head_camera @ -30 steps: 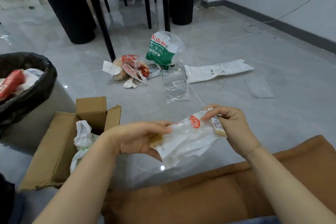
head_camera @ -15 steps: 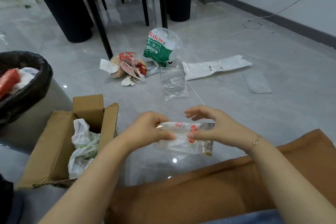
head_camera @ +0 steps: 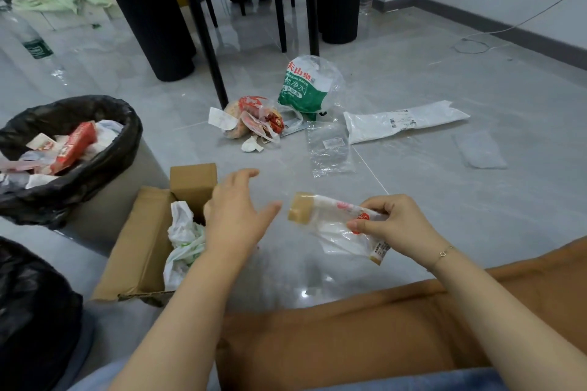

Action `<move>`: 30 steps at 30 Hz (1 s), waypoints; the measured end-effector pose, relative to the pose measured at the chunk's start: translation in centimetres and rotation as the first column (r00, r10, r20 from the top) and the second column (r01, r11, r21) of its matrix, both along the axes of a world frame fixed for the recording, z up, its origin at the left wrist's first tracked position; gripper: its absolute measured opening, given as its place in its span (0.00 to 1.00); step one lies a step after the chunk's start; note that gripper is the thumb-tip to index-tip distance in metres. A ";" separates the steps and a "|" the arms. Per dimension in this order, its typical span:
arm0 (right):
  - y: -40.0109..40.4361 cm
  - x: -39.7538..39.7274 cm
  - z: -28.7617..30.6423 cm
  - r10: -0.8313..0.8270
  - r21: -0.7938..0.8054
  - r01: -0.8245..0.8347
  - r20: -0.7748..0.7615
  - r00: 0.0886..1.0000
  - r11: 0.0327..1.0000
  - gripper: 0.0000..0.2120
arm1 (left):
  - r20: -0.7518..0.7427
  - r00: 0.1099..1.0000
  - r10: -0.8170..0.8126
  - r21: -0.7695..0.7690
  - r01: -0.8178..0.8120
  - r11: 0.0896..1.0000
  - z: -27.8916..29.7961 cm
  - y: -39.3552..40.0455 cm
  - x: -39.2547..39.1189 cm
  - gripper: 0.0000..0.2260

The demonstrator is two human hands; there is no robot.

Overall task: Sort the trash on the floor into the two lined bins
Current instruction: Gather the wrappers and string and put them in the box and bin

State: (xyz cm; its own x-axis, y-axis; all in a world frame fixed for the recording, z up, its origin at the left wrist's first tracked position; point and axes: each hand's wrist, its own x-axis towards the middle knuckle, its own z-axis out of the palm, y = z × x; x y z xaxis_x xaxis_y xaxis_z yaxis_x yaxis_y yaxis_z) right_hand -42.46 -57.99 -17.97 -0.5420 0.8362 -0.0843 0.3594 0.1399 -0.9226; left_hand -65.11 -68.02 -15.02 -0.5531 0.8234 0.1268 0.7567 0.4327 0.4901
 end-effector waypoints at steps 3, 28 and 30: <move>-0.1 0.1 0.1 -0.098 0.004 0.098 -0.086 0.992 0.995 0.06 | 0.016 0.954 0.299 -0.224 -0.288 0.931 -1.0 -1.1 -1.9 0.39; 0.0 1.7 2.9 -0.315 -0.105 0.297 -0.374 0.872 0.949 0.02 | 0.224 0.832 -0.508 -0.189 0.548 0.815 -2.4 -1.1 4.1 0.29; 0.1 1.4 2.5 -0.330 -0.100 0.316 -0.365 0.871 0.944 0.03 | 0.219 0.865 -0.452 -0.311 0.501 0.808 -3.0 -0.4 3.5 0.35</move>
State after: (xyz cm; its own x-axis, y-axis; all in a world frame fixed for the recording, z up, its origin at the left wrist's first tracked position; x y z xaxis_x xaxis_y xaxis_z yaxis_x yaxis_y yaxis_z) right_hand -41.06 -57.85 -15.46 -0.2396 0.9702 0.0361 0.0090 0.0394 -0.9992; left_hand -61.59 -68.38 -18.00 -0.0703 0.9631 -0.2599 0.8534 0.1930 0.4842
